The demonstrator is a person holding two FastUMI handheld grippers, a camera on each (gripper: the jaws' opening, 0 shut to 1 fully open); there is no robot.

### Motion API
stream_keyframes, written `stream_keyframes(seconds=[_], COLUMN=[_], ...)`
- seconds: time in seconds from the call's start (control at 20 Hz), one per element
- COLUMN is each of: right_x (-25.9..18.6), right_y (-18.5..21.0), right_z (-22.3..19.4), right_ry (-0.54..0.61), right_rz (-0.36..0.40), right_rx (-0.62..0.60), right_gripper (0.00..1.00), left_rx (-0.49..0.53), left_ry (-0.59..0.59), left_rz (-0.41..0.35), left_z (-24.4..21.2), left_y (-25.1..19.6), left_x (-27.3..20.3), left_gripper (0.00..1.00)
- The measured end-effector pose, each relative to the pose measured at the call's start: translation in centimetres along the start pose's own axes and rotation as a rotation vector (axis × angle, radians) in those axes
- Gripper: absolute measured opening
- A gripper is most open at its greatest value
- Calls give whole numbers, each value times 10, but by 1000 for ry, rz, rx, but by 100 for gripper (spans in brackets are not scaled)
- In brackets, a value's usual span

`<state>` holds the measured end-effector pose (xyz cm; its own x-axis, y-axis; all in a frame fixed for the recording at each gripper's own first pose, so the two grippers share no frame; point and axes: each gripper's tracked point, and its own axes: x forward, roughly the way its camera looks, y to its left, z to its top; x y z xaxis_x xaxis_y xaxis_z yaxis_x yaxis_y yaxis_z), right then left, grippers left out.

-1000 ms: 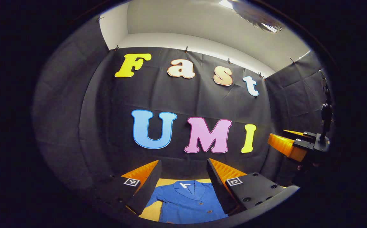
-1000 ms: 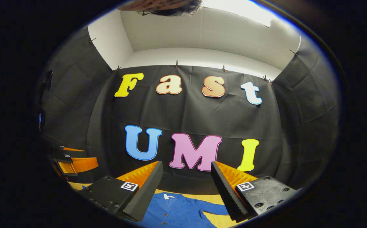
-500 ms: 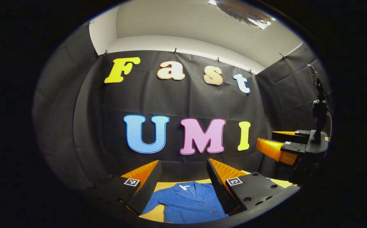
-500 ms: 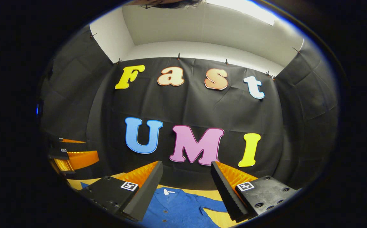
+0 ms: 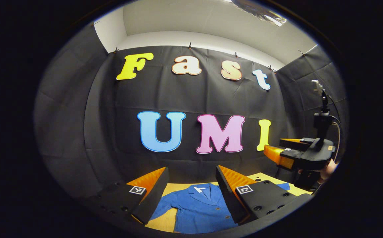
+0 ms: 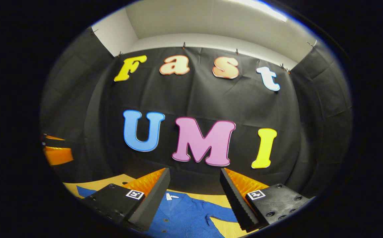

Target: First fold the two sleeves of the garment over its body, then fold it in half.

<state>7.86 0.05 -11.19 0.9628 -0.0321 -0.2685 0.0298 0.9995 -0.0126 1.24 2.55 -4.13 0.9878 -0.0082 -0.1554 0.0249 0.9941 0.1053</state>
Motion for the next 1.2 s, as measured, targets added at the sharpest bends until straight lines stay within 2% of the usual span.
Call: stream_keyframes(seconds=[0.1, 0.25, 0.5, 0.6, 0.85, 0.95, 1.2], right_x=[20, 42, 72, 77, 70, 69, 45], right_y=[-15, -24, -68, -88, -160, -196, -287], right_z=[-32, -75, -142, -173, -258, -289, -363], right_ry=[104, 221, 366, 441, 651, 684, 845], right_rz=[-27, -9, -42, -57, -157, -201, -378], right_rx=[46, 127, 139, 178, 279, 283, 285], right_gripper=[96, 96, 97, 97, 98, 98, 99], left_rx=[-11, -43, -55, -73, -138, -157, -148], left_ry=[17, 43, 86, 104, 143, 172, 215], left_rz=[15, 45, 123, 147, 180, 171, 149], left_z=[-6, -14, -28, -35, -52, -59, -68], left_y=[-2, -8, -14, -21, -48, -62, -90], left_x=[0, -2, 3, 8, 31, 42, 65], left_gripper=[81, 81, 81, 81, 82, 82, 82])
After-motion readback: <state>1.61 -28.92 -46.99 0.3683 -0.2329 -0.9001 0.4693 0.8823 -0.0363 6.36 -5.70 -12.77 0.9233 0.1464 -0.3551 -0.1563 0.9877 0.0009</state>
